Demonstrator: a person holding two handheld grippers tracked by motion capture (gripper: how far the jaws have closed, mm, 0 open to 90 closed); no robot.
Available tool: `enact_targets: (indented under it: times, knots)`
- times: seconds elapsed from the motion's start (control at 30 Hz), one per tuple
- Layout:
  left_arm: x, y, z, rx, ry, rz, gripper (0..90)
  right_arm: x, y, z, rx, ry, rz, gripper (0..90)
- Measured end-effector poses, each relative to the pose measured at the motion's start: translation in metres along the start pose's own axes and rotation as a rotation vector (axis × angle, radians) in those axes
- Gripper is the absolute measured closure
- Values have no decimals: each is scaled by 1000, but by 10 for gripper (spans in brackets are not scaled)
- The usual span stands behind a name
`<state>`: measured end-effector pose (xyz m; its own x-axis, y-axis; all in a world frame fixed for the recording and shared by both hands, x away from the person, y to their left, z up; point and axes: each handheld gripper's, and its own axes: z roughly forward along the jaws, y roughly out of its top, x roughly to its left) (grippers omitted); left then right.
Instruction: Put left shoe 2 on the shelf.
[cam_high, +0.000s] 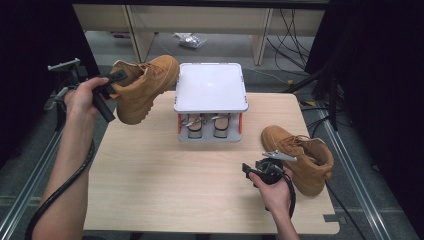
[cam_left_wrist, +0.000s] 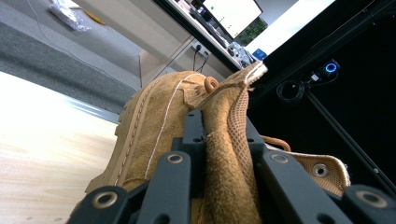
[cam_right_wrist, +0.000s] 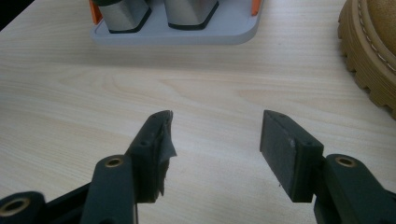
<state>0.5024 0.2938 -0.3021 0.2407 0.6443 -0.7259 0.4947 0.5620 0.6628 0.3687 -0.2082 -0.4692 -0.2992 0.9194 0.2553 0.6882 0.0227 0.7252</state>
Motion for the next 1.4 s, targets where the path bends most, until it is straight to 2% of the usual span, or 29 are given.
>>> enact_targets:
  times: [0.07,0.2,0.23,0.6,0.67,0.7,0.77,0.8,0.97,1.23,1.33,1.4]
  knots:
    - [-2,1,2,-1,-6,-3,782,0,0,2,-10,16,-1,445]
    - [-6,1,7,0,-16,0,783,0,-1,2,-7,17,-1,446]
    - [-7,1,8,0,-16,0,782,3,-1,1,7,8,40,446]
    - [-19,1,23,18,-24,8,782,2,-1,2,1,14,42,446]
    - [-22,1,26,23,-26,11,782,0,-1,1,-3,11,18,446]
    - [-23,1,27,24,-27,12,782,2,-1,0,9,6,41,446]
    - [-26,1,29,26,-30,14,782,0,-1,0,2,0,18,446]
    - [-26,1,30,25,-29,14,782,2,-1,1,1,7,44,446]
    - [-32,1,37,31,-36,19,781,-1,-1,1,-3,11,12,446]
    - [-42,0,48,39,-36,30,780,1,-2,2,12,5,27,446]
    - [-45,0,52,46,-36,29,779,-1,-1,3,-7,3,13,446]
    - [-46,-1,54,48,-36,26,779,2,-1,0,13,-4,45,446]
